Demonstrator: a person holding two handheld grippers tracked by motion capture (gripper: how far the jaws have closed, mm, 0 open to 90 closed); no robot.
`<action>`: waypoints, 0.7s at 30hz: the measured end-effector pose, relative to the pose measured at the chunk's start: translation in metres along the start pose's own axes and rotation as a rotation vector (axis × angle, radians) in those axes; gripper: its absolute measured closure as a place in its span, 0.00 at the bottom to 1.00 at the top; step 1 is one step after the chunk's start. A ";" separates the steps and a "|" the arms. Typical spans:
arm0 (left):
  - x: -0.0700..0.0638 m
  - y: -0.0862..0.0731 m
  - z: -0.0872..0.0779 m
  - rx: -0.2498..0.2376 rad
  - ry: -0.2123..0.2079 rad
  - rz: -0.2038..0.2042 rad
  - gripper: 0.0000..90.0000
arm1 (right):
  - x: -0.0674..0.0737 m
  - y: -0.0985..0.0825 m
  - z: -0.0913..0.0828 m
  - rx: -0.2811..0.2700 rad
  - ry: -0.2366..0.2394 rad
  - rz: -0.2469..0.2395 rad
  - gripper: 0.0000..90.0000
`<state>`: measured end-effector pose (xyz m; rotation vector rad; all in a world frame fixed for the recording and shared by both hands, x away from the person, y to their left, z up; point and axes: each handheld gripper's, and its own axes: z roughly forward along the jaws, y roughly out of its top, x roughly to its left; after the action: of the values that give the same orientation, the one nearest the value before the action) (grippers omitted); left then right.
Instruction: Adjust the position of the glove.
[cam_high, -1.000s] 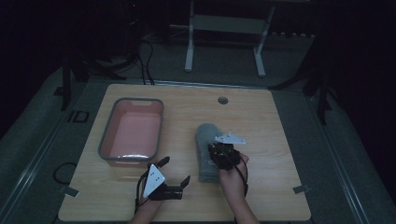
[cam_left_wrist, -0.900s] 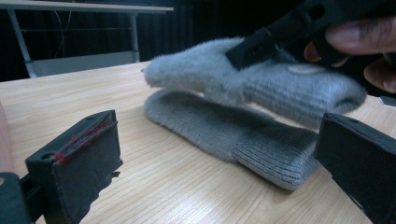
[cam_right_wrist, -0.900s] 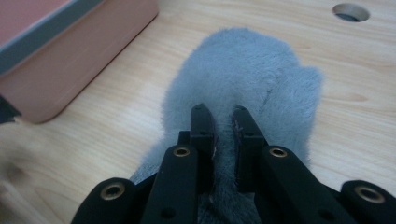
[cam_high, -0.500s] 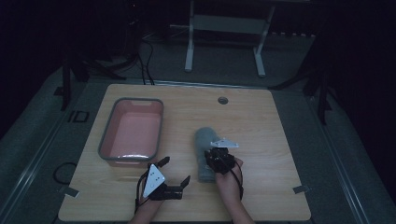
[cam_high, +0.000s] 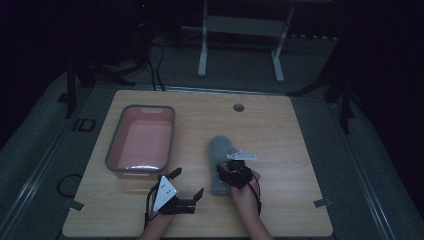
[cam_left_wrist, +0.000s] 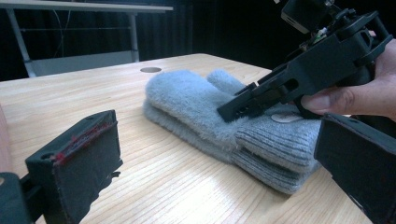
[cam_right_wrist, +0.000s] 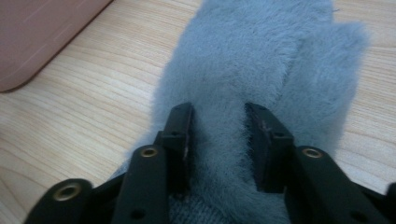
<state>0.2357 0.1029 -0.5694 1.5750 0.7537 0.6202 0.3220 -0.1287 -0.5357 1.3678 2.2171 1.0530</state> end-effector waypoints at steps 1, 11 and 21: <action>0.000 0.000 0.000 0.000 0.000 -0.001 0.01 | 0.000 0.000 -0.001 -0.003 0.004 0.004 0.63; 0.000 0.000 0.001 0.005 0.001 0.002 0.01 | -0.013 0.021 -0.029 -0.036 0.090 0.001 0.21; 0.002 0.002 0.005 0.040 0.022 -0.025 0.01 | -0.050 0.022 -0.055 -0.108 0.109 -0.149 0.16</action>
<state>0.2406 0.1011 -0.5682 1.5949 0.8050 0.6080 0.3259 -0.1889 -0.4876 1.1066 2.2628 1.1991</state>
